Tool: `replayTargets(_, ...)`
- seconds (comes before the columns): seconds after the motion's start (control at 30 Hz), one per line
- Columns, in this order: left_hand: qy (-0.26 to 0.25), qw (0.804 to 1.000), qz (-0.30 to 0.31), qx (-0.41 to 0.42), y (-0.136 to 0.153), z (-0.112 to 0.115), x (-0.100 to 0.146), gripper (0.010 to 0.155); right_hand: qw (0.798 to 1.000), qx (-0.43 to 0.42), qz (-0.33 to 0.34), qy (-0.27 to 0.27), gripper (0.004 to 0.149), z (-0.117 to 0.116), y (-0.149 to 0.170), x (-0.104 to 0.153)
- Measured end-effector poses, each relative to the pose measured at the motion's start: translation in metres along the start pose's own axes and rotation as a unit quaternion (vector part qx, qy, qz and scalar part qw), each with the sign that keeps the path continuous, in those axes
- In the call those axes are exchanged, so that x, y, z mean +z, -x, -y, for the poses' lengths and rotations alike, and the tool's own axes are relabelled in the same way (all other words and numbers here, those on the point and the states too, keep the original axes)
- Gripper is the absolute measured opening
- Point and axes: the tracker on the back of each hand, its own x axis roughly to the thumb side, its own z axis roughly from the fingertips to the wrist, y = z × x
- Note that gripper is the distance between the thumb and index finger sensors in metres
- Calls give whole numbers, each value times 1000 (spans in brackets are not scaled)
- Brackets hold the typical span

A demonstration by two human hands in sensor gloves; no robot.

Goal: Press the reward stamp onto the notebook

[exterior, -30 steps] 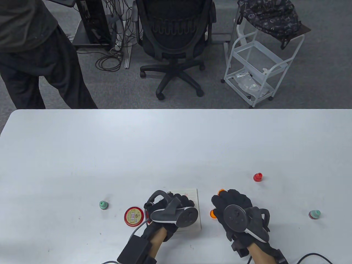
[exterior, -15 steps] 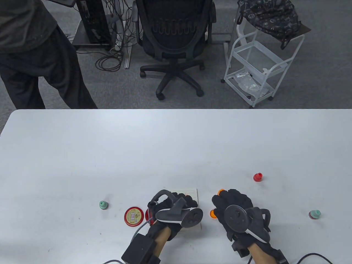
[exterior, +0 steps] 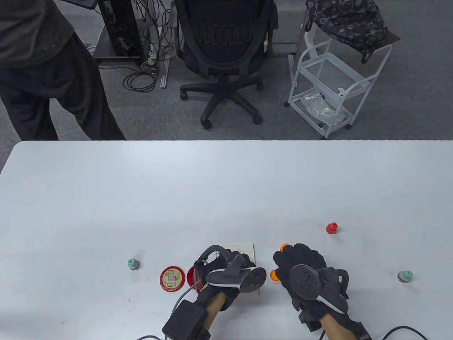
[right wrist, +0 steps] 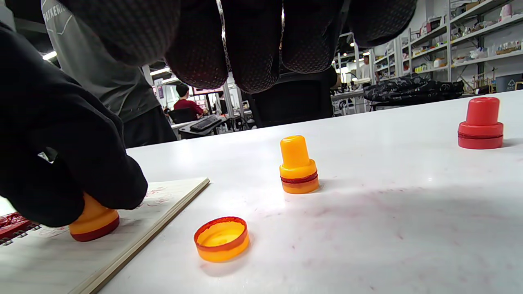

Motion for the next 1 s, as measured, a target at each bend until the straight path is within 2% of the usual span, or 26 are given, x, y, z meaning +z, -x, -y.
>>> replayTargets(0.27,91,995,-17,-27,-4,-9,-23,44,1000,3,3,1,50,1,0,1)
replayTargets(0.43,147,988,-34,-14,-2,-10,-37,44,1000,3,5,2,51,1,-1,1)
replayTargets(0.83,224,974,-36,19,7,-8,-57,44,1000,5,8,1,51,0,-1,2)
replayTargets(1.0,238,971,-31,16,7,-7,-60,44,1000,3,6,-1,51,0,-1,2)
